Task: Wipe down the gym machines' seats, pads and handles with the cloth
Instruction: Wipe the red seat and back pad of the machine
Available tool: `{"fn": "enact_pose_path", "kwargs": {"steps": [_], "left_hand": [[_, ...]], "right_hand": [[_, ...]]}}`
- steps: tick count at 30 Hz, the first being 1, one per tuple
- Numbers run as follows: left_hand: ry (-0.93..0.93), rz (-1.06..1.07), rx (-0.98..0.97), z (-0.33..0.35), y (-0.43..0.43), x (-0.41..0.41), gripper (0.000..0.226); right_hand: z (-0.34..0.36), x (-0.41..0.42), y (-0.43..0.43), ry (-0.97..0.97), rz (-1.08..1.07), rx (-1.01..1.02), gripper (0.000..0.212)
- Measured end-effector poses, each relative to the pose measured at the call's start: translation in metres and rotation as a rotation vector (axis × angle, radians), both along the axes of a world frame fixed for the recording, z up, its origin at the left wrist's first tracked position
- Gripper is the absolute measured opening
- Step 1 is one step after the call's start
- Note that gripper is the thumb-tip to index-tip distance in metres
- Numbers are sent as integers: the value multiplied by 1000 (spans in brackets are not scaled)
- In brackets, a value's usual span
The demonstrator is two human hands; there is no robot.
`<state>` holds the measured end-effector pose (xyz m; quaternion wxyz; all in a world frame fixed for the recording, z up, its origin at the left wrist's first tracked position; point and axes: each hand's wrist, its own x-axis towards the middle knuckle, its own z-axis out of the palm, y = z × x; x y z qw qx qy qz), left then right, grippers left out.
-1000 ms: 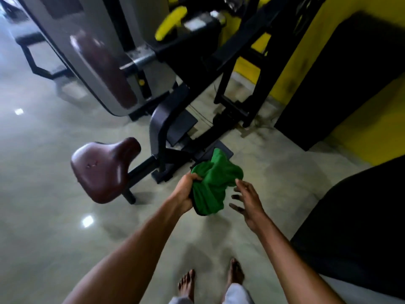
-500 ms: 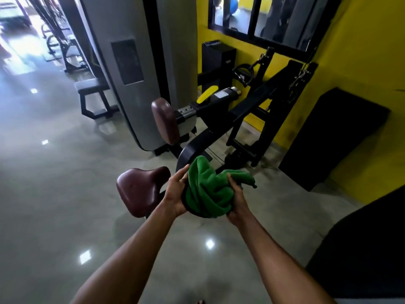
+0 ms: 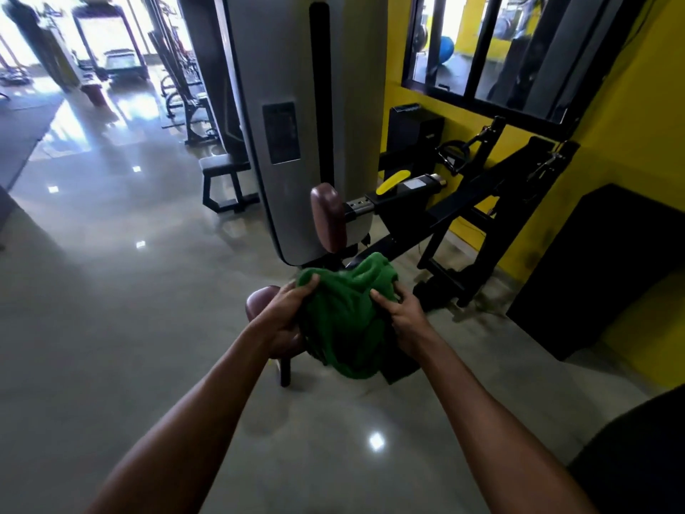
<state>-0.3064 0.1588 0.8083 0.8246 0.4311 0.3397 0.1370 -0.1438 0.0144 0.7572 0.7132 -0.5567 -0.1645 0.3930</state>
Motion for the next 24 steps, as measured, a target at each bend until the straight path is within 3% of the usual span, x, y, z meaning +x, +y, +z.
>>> {"fn": "enact_pose_path", "kwargs": {"steps": [2,5,9,12,15,19,24], "left_hand": [[-52,169,-25,2,10,-11,34],[-32,222,96,0,35,-36,33],[-65,117,162,-1,75,-73,42],[-89,76,268,-4,114,-99,51],[-95,142,382,6,157,-125,30],[-70,158,440,23,207,-150,13],[-65,230,562,31,263,-171,15]], "right_hand": [[3,-2,6,-20,-67,-91,51],[10,-8,22,39,-72,-108,60],[27,-23,41,118,46,28,37],[37,-35,62,-4,47,18,29],[45,-49,93,-195,5,17,31],[64,-69,129,-539,40,-144,45],[85,-89,171,-571,-61,-137,38]]}}
